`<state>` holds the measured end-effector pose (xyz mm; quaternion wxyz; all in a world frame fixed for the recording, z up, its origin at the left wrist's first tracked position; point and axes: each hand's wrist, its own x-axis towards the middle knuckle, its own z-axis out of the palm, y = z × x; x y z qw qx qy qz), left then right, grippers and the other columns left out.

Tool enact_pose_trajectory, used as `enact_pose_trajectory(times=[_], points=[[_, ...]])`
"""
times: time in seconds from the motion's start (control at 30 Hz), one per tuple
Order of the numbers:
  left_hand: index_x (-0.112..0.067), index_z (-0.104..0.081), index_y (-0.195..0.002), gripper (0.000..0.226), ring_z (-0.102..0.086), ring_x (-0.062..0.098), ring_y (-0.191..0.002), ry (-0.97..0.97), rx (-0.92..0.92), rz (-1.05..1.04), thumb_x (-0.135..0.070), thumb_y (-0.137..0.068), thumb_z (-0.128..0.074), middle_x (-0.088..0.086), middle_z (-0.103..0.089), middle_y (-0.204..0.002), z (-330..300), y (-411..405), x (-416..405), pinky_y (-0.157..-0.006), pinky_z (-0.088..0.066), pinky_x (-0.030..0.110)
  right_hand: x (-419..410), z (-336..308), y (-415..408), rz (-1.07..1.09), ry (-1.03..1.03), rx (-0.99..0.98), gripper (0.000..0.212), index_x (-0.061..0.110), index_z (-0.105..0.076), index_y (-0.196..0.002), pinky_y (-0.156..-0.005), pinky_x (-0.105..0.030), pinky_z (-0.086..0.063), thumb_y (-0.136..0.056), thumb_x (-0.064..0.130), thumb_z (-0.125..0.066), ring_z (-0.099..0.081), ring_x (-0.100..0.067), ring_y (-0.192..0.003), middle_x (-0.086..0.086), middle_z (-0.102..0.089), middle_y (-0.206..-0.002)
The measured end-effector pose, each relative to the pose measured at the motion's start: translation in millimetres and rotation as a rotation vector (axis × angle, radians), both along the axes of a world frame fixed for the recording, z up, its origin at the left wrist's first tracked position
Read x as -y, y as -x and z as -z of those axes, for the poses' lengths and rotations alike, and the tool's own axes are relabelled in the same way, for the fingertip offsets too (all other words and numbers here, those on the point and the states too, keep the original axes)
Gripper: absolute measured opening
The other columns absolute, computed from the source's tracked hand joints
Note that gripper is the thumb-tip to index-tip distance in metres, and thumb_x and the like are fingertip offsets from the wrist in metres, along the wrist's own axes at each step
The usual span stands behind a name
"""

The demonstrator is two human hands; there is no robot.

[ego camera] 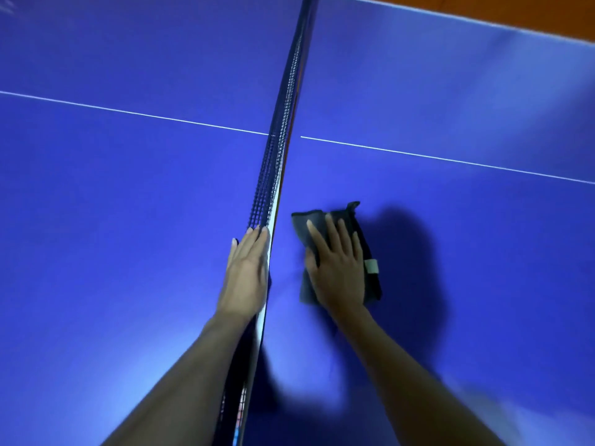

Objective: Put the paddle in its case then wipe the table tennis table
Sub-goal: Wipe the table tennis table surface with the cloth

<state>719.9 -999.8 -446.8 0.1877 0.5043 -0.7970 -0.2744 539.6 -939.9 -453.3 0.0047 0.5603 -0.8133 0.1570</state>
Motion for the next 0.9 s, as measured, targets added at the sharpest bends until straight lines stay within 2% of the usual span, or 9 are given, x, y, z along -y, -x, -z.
enact_pose_trajectory(times=[0.1, 0.2, 0.3, 0.43, 0.73, 0.9], points=[[-0.018, -0.032, -0.161, 0.052, -0.023, 0.015, -0.156, 0.038, 0.067, 0.019, -0.022, -0.109, -0.039, -0.001, -0.034, -0.166, -0.6, -16.3, 5.5, -0.129, -0.004, 0.032, -51.0, -1.0, -41.9, -0.017, -0.033, -0.062, 0.061, 0.033, -0.048, -0.155, -0.123, -0.051, -0.032, -0.094, 0.039, -0.052, -0.038, -0.028, -0.153, -0.006, -0.042, -0.164], [-0.020, -0.030, -0.161, 0.054, -0.021, 0.011, -0.156, 0.123, 0.171, 0.037, -0.035, -0.109, -0.030, -0.004, -0.033, -0.166, 0.8, -24.9, 3.3, -0.129, -0.005, 0.035, -64.5, -2.4, -45.5, -0.057, -0.046, -0.086, 0.061, 0.035, -0.047, -0.155, -0.123, -0.050, -0.032, -0.095, 0.040, -0.051, -0.037, -0.027, -0.153, -0.004, -0.039, -0.166], [-0.019, -0.036, -0.159, 0.053, -0.029, 0.014, -0.154, 0.205, 0.219, 0.015, -0.034, -0.108, -0.031, -0.002, -0.037, -0.164, 2.3, -24.0, -2.0, -0.129, -0.015, 0.042, -39.1, -2.8, -28.2, -0.104, -0.057, -0.099, 0.059, 0.037, -0.041, -0.158, -0.125, -0.049, -0.026, -0.099, 0.042, -0.044, -0.031, -0.025, -0.156, -0.002, -0.033, -0.169], [-0.016, -0.042, -0.157, 0.051, -0.034, 0.018, -0.152, 0.230, 0.216, 0.001, -0.029, -0.107, -0.038, 0.001, -0.041, -0.162, -1.3, -20.6, -3.5, -0.126, -0.022, 0.047, 26.8, 0.2, -4.1, -0.057, -0.025, -0.060, 0.057, 0.037, -0.042, -0.158, -0.127, -0.049, -0.022, -0.101, 0.044, -0.041, -0.029, -0.025, -0.156, -0.002, -0.034, -0.168], [-0.017, -0.043, -0.156, 0.050, -0.033, 0.016, -0.152, 0.210, 0.255, 0.008, -0.026, -0.106, -0.043, -0.001, -0.043, -0.161, -2.2, -20.7, -0.6, -0.124, -0.027, 0.050, 163.5, -2.9, 45.2, -0.085, -0.020, -0.035, 0.055, 0.035, -0.045, -0.156, -0.127, -0.047, -0.017, -0.103, 0.044, -0.037, -0.026, -0.026, -0.157, -0.001, -0.034, -0.168], [-0.017, -0.044, -0.156, 0.053, -0.035, 0.015, -0.151, 0.221, 0.267, 0.005, -0.024, -0.103, -0.049, -0.002, -0.044, -0.160, -1.5, -20.3, -1.9, -0.123, -0.028, 0.051, 221.3, -7.7, 63.7, -0.112, -0.055, -0.039, 0.058, 0.035, -0.038, -0.159, -0.127, -0.045, -0.013, -0.104, 0.048, -0.028, -0.021, -0.025, -0.159, 0.001, -0.029, -0.170]])
